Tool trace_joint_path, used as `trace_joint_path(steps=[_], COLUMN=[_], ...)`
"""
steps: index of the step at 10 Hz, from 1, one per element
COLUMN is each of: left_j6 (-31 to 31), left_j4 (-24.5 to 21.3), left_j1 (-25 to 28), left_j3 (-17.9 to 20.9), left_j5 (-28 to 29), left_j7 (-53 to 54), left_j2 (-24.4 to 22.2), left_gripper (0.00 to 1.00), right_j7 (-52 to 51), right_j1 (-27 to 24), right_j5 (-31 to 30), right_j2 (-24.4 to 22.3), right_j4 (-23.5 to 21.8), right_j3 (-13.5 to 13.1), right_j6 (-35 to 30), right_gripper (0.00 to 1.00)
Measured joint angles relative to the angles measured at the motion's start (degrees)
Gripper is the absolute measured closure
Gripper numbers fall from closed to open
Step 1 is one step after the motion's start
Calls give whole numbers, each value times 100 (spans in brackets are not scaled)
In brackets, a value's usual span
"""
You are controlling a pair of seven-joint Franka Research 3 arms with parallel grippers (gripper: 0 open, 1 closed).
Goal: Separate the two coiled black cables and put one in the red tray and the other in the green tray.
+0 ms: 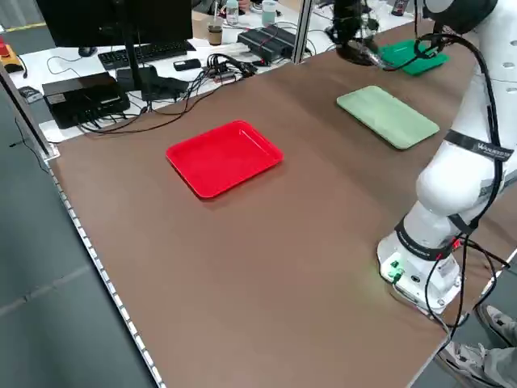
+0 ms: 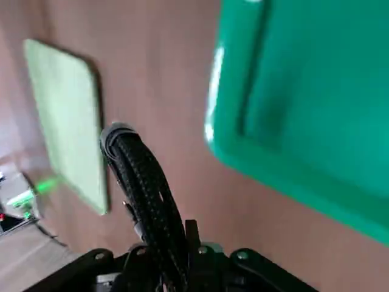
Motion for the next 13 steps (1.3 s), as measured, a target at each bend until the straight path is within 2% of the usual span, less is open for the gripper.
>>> trace_joint_path(steps=[2,4,6,8,10,13], left_j6=[20,365,923,1341,1837,2172], left_j4=[-45,-228,-568,-656,-655,-589], left_j1=[39,137,185,300,641,1084], left_j3=[794,1567,2127,2439,2572,3022], left_j5=[140,157,156,152,119,-685], left_j7=[232,627,1335,1955,2742,4708], left_j2=[-15,10,138,465,820,1281], left_gripper=[89,89,89,89,89,89], right_j7=[-94,-126,-107,-106,-51,79], right_j1=[-378,-581,-569,-554,-552,-548], right_j5=[-46,-106,-110,-110,-111,-500], right_j2=[282,466,704,878,885,874], right_j4=[445,578,567,568,584,688], right_j3=[-6,-4,22,39,43,49], right_j6=[115,725,1640,1901,1904,1897], right_gripper=[88,88,88,87,77,31])
